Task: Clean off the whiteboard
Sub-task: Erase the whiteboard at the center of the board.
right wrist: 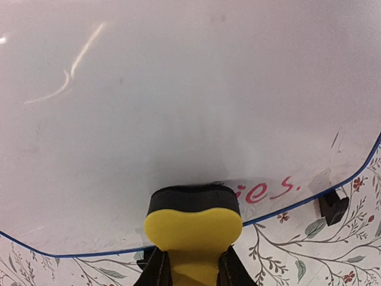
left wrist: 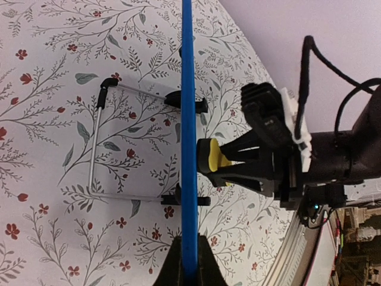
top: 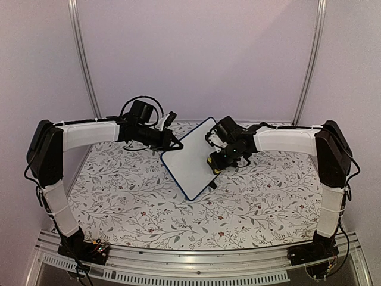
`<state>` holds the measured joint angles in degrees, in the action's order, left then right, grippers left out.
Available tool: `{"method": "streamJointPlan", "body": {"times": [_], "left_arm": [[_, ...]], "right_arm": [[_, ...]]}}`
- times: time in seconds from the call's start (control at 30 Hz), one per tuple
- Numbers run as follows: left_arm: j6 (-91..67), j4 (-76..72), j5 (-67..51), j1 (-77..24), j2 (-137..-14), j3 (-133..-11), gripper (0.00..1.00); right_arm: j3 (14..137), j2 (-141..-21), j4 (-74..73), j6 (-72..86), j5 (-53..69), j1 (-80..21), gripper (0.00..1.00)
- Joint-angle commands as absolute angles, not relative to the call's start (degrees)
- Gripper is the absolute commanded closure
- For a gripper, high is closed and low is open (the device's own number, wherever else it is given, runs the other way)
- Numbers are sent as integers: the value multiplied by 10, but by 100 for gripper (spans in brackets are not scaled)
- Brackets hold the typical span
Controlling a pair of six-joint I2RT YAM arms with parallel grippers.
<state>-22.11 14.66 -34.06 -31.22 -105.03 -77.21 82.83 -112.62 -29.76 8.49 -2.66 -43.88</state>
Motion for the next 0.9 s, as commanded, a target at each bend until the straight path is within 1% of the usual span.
{"method": "streamJointPlan", "body": {"times": [0.0, 0.2, 0.4, 0.53, 0.63, 0.77, 0.87], "left_arm": [[-194, 167, -352, -327, -1057, -771, 100], [-194, 167, -353, -326, -1060, -771, 100], [-193, 169, -351, -325, -1062, -771, 100], [-196, 166, -355, -325, -1065, -771, 100], [-194, 166, -350, -324, -1067, -770, 100], [-198, 166, -357, -320, -1081, -772, 100], [-201, 162, -362, -321, -1080, -770, 100]], "right_arm": [[878, -1136, -245, 95, -6, -416, 80], [868, -1160, -233, 98, -7, -410, 80], [780, -1136, -210, 107, -6, -410, 80], [754, -1122, -199, 109, -6, -410, 80], [783, -1127, -199, 106, -6, -410, 80], [868, -1148, -219, 98, -20, -410, 80], [902, -1156, -209, 88, -37, -410, 80]]}}
